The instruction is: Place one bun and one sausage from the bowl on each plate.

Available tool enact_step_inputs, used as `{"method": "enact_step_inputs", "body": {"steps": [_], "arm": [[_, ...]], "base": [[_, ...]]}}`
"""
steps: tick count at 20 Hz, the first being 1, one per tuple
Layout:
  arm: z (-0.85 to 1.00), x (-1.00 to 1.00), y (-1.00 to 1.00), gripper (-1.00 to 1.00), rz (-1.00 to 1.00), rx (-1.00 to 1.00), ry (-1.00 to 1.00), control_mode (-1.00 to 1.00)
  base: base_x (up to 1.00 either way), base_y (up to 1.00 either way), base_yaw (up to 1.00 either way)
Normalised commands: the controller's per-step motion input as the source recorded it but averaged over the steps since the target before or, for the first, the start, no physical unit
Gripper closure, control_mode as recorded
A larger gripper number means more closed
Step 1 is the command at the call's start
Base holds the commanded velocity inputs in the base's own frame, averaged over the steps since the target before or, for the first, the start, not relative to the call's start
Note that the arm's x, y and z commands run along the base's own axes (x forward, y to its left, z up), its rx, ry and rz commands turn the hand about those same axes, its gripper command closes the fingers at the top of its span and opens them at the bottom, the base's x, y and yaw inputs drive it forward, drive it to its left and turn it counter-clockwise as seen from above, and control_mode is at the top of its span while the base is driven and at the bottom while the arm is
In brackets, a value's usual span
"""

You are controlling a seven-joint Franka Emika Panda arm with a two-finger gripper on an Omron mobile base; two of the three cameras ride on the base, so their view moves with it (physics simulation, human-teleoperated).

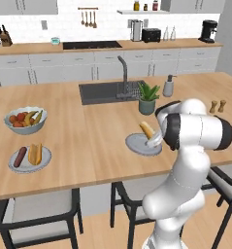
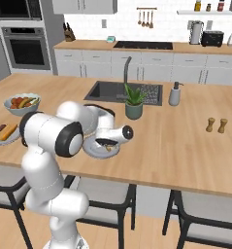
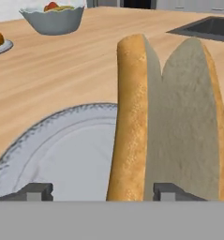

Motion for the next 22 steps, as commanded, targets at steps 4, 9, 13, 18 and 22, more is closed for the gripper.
{"method": "enact_step_inputs", "body": {"steps": [4,9,13,18,22], "arm": [[-1.0,-1.0,0.24,-1.0,0.0,0.0,0.0,-1.0],[-0.91,-0.83,-0.45,-1.0,-0.1,0.13,0.07,-1.0],[-0.66,-0.51,-0.73,-1.0,-0.16,0.23,0.1,-1.0],[0.13,-0.04,-0.03,-1.0,-0.04,0.05,-0.12,-1.0],[0.66,0.0,0.24,-1.0,0.0,0.03,-0.07,-1.0]], "base": [[0.0,0.0,0.0],[0.0,0.0,0.0],[0.0,0.0,0.0],[0.0,0.0,0.0],[0.0,0.0,0.0]]}}
